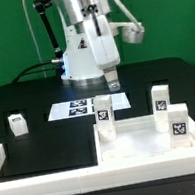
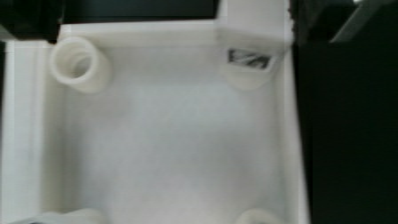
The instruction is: Assemble square table
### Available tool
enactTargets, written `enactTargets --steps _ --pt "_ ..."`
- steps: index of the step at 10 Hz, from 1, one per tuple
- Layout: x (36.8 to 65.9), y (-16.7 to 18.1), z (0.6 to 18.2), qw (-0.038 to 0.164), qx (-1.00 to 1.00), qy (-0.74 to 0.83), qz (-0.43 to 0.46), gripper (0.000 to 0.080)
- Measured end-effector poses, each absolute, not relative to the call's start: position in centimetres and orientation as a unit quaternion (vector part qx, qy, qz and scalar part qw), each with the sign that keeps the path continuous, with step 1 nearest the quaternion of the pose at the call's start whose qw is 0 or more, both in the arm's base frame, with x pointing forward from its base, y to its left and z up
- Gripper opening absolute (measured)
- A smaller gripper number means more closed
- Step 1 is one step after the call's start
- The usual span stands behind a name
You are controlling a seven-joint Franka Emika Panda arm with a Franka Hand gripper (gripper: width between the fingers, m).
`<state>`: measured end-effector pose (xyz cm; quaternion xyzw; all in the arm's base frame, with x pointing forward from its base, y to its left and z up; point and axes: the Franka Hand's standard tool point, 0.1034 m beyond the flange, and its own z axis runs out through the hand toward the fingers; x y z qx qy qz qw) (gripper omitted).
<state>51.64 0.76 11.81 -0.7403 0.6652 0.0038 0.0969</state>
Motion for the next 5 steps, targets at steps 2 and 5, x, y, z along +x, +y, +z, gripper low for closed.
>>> enactTargets --steps 2,5 --pt "49.4 -2.1 12.2 0.097 -0.772 0.628 -0.008 0.0649" --pt "49.0 -4.3 11.4 0.068 -0.842 0.535 -0.03 0.0649"
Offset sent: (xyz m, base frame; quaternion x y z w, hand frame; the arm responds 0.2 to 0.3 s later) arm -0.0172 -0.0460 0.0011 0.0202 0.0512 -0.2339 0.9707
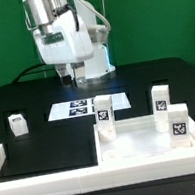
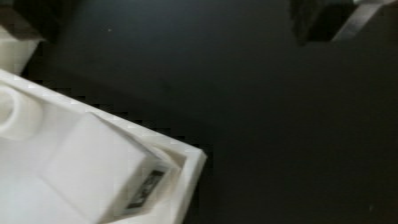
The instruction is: Assemble square table
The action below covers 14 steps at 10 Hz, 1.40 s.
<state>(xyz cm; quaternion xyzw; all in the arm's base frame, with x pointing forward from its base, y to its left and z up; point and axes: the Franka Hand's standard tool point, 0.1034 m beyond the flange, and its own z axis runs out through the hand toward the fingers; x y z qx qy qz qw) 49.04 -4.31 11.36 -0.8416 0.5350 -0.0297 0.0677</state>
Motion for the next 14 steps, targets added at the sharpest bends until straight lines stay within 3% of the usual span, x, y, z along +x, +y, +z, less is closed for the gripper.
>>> enactTargets --steps 1,5,9,14 --pt "49.5 -4.4 10.7 0.055 -0.861 0.504 -0.049 0.0649" --pt "49.3 -4.6 10.4 0.045 -0.927 0.368 -0.056 0.0649" --pt "44.0 -13.3 7.7 0.019 -0.99 0.127 -0.058 0.0649" --pt "43.6 -14.7 7.4 0.0 -0.998 -0.013 -0.055 0.0649"
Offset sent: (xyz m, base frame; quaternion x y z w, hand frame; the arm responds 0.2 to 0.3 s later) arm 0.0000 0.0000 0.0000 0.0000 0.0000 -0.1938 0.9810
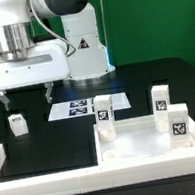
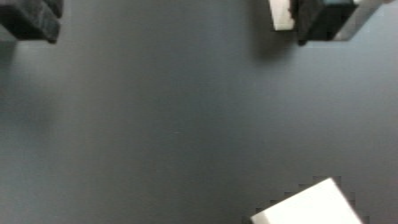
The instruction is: Assemble square table
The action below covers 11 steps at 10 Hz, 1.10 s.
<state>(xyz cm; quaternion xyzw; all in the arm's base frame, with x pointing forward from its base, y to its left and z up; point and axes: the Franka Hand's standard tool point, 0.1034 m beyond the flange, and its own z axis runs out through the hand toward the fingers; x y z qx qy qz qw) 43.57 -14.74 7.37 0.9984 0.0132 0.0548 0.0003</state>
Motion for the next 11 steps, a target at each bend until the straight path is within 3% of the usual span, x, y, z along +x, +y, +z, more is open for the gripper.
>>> enactTargets --steps 2,5,9,11 --pt "42.8 -15.6 6.4 0.009 0.995 0.091 0.036 0.0649" --pt "40.6 -16.3 4.3 -0.015 0.981 0.191 -0.031 0.0649" --pt "40.8 -15.7 4.1 -0.016 0.978 0.2 -0.062 0.0649" --pt "40.5 -16.9 3.0 0.0 0.975 0.165 -0.152 0.0649"
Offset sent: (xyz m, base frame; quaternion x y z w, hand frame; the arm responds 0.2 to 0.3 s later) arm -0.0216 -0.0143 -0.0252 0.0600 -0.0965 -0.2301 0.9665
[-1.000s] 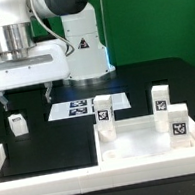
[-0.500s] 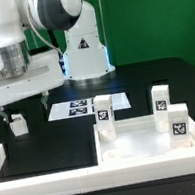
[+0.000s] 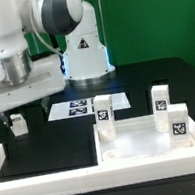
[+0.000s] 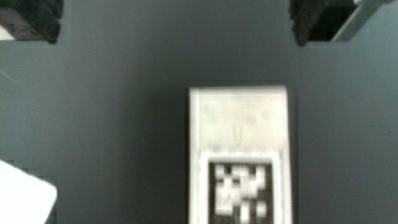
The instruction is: Assemble square table
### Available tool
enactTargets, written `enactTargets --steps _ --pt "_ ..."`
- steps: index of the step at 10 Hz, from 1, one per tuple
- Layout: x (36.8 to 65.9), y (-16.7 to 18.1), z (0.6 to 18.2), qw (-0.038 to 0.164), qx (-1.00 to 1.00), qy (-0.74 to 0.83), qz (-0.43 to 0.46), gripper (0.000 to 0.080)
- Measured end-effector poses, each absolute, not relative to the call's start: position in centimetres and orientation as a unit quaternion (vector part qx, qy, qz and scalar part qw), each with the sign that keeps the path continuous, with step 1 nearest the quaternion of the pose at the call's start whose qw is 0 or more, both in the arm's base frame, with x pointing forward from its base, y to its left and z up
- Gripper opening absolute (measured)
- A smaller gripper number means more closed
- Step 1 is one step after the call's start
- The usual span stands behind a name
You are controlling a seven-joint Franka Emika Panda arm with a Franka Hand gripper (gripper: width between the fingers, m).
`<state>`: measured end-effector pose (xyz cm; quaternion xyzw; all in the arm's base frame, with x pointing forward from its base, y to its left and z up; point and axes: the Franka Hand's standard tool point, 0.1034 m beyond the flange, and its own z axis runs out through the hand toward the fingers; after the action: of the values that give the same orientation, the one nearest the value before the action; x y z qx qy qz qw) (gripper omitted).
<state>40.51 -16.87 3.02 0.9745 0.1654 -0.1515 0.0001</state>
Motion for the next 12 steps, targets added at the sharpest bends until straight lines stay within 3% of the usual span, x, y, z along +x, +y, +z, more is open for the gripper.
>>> enactTargets --steps 1,5,7,8,12 --pt "41.0 -16.4 2.6 0.031 0.97 0.153 -0.188 0.0649" --pt "40.2 -15.1 1.8 0.02 0.94 0.159 -0.301 0.0649" --pt "38.8 -17.2 2.4 0.008 0.917 0.187 -0.353 0.0649" --pt "38.1 -17.8 3.5 0.01 0.899 0.191 -0.395 0.0649" --pt "38.1 -17.8 3.2 0.016 0.888 0.188 -0.42 0.0649"
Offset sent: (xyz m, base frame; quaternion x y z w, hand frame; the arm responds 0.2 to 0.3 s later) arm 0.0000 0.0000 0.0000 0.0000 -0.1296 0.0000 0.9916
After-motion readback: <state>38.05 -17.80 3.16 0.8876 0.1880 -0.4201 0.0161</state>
